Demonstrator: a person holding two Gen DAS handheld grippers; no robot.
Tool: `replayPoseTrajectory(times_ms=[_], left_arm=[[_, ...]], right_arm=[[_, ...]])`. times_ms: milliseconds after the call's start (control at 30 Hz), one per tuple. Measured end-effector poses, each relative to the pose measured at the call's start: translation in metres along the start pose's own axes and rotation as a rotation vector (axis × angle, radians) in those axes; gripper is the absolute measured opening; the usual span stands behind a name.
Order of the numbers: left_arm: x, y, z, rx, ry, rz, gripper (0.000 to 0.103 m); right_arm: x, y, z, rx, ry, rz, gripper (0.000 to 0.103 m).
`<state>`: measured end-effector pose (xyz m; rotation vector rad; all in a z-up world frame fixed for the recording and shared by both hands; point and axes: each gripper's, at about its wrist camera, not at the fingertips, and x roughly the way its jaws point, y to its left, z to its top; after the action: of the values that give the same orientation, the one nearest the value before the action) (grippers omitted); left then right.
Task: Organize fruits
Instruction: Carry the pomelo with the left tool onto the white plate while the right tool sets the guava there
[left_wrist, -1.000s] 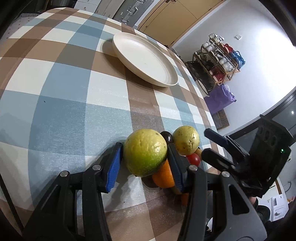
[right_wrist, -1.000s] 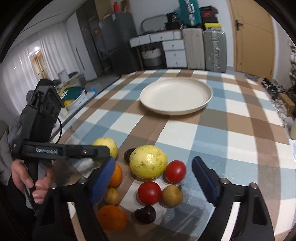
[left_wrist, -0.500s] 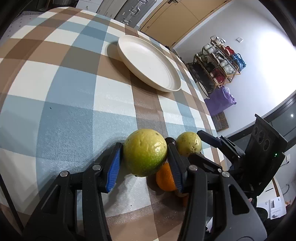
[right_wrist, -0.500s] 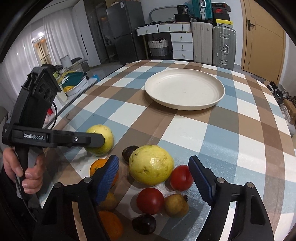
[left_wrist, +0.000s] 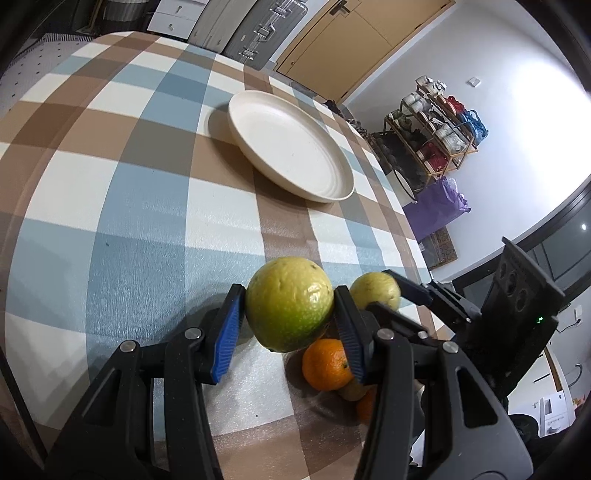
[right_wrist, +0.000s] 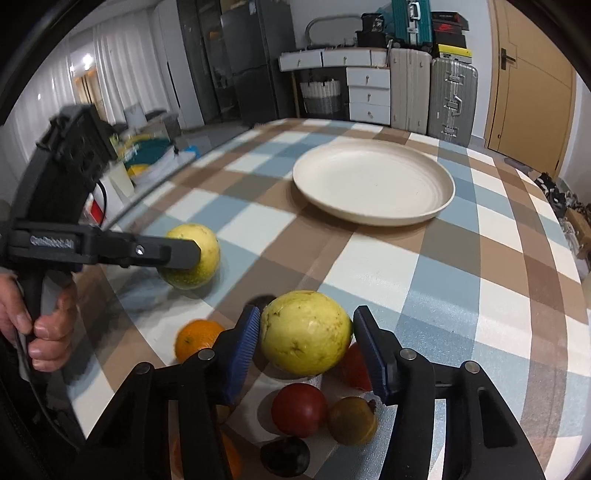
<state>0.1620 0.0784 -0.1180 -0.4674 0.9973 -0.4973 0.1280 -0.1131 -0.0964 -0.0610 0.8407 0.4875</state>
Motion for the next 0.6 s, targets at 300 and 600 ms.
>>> replayPoseTrajectory(times_ms=[300,600], left_arm=[[-0.006,-0.022,0.017,0.042,-0.022,0.0,0.046],[-0.003,-0.044,0.056,0.108,-0.047,0.015,0.046]], right_arm=[[-0.02,-0.023,0.014,0.147,-0.103,0.117,0.053],[-0.026,-0.039,0.043,0.204,-0.173,0.181,0.053]])
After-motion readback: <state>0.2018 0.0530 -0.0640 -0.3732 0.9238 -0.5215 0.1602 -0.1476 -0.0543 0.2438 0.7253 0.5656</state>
